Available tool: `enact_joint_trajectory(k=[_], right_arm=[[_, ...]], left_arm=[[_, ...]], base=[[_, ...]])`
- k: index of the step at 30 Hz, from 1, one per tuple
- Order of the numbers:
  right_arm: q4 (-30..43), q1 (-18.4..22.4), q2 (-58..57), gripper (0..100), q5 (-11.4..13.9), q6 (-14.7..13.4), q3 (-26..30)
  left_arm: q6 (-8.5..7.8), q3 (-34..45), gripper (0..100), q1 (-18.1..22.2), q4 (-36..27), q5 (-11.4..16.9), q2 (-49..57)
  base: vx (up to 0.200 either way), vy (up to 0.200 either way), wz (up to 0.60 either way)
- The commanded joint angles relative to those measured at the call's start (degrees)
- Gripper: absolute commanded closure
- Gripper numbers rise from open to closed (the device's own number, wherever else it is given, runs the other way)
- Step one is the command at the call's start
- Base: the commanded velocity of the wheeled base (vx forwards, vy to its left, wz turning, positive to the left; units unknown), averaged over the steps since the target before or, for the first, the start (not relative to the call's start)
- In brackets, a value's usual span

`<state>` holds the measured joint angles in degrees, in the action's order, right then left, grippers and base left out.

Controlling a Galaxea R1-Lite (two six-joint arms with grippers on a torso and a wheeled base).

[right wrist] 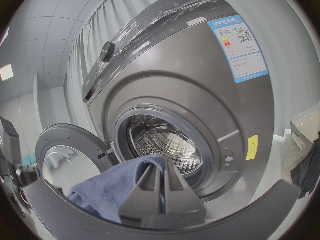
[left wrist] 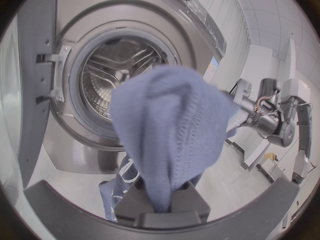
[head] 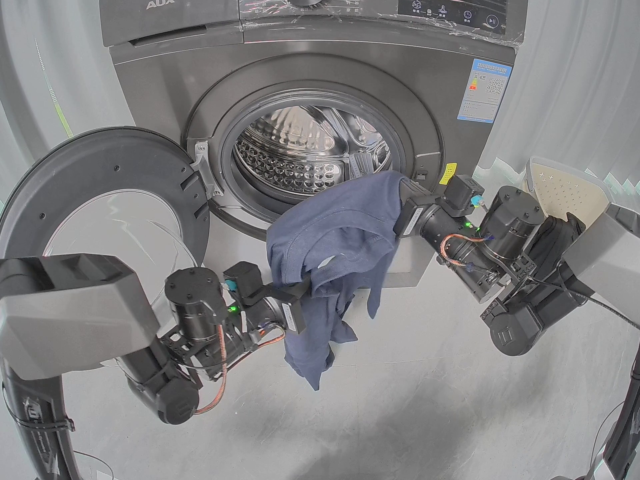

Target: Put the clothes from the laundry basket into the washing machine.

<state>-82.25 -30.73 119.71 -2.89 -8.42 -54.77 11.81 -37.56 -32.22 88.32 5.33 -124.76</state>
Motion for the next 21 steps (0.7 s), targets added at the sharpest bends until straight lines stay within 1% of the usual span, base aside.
enact_joint_trajectory(k=[1,5,10,14,16,19,20,21], right_arm=[[-1.2,2.5,-1.6,100,0.1,-0.8,2.6],[-2.9,3.0,-2.5,100,0.1,-1.2,4.5],[-3.4,2.5,-3.8,100,0.3,-1.2,6.2],[-3.4,1.4,-4.6,100,1.0,-1.1,7.5],[-3.4,0.2,-4.6,100,1.7,-1.1,7.8],[-4.0,-1.3,-4.6,100,2.7,-1.1,8.5],[-4.0,-1.7,-4.6,100,3.0,-1.1,9.0],[-4.0,-2.2,-4.7,100,3.3,-1.1,9.6]], left_arm=[[-0.21,5.3,100,2.3,0.4,2.5,8.5],[-0.21,8.2,100,3.4,0.4,4.6,10.5],[-0.21,8.6,100,3.4,0.4,5.2,7.8],[-0.21,5.9,100,4.4,0.4,5.3,2.1],[-0.21,3.7,100,4.8,0.4,5.4,-0.7],[-0.12,-1.1,100,5.9,0.4,6.6,-5.5],[-0.04,-2.2,0,5.9,0.4,6.8,-6.6],[0.14,-3.3,0,6.0,0.4,7.0,-7.6]], base=[[0.000,0.000,0.00],[0.000,0.000,0.00],[0.000,0.000,0.00],[0.000,0.000,0.00],[0.000,0.000,0.00],[0.000,0.000,0.00],[0.000,0.000,0.00],[0.000,0.000,0.00]])
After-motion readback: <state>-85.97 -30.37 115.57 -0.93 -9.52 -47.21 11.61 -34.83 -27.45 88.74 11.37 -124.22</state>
